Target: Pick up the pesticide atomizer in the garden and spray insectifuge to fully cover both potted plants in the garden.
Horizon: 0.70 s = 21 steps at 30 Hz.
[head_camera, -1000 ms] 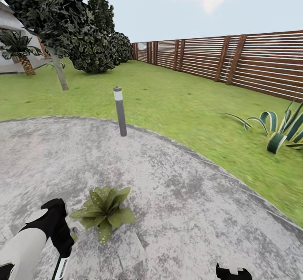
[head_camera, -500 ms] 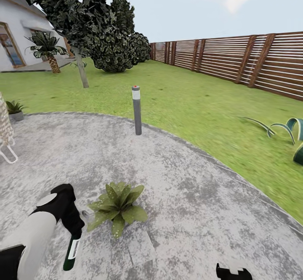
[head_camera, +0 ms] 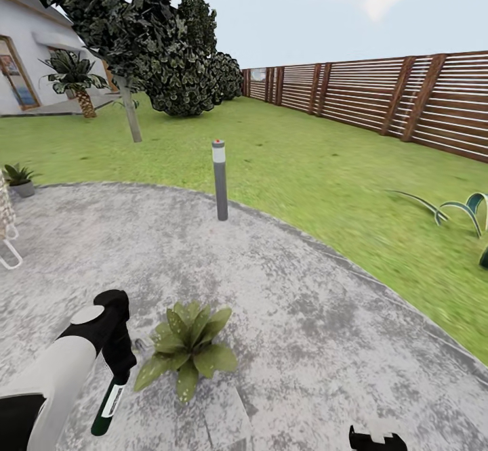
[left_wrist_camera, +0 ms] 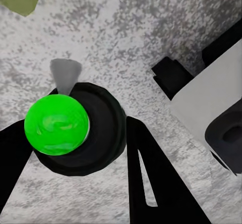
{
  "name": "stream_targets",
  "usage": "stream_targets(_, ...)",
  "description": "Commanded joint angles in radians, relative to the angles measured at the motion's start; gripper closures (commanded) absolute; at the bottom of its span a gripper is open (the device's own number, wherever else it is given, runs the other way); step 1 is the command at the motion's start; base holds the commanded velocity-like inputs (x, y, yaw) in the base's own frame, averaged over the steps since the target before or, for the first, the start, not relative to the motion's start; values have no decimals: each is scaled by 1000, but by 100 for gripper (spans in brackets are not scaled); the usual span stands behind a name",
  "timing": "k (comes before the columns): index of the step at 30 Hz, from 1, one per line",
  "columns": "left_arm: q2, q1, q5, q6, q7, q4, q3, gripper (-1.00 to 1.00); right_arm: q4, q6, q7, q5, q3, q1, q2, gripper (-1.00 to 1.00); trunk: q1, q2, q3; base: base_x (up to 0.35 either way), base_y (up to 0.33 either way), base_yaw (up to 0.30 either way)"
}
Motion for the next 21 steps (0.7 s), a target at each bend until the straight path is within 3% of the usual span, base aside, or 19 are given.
stream_targets(1,-1,0,-9,10,-9,-1,5,100,1,-3,-3,11,-8,-1,0,-100,0,0,-1,313,0,0)
stream_targets(9,-2,0,-5,10,-9,-2,6,100,-1,-3,-5,10,-8,-1,2,-100,0,0,-1,264,-134,105)
stream_targets(21,-20,0,-10,12,-9,-2,3,100,-2,-3,-5,10,-8,-1,2,-100,0,0,-1,20,-271,254)
